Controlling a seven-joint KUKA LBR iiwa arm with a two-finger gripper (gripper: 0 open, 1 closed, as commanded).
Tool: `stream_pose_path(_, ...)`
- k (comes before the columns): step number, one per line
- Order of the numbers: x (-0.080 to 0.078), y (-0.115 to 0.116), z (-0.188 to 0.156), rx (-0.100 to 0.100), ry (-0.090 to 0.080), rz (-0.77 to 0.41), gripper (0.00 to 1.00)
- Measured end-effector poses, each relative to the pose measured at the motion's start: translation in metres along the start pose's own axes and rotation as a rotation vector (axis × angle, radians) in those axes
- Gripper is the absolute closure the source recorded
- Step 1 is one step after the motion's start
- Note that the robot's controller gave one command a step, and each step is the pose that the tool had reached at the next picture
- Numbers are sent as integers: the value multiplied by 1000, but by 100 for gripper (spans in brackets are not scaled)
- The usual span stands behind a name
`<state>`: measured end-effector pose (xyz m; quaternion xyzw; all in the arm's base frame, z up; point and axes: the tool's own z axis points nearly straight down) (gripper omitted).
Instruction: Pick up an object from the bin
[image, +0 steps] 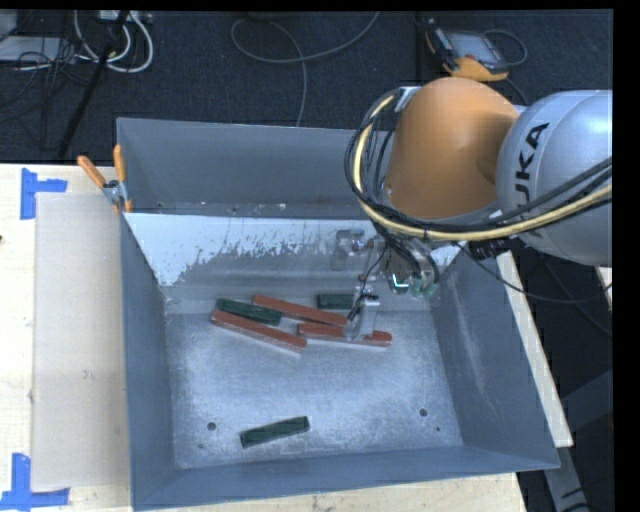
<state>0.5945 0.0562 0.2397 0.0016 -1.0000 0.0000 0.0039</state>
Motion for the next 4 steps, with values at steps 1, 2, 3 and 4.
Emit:
stream_pose_path(1, 51, 34, 131, 0, 1, -229, 0)
stream_pose_path(2, 112, 39, 170, 0, -20, -216, 0)
stream_pose_path(3, 113, 38, 171, 0, -8, -214, 100)
stream_pose_path(4, 100, 64, 21, 1, -16, -395, 100)
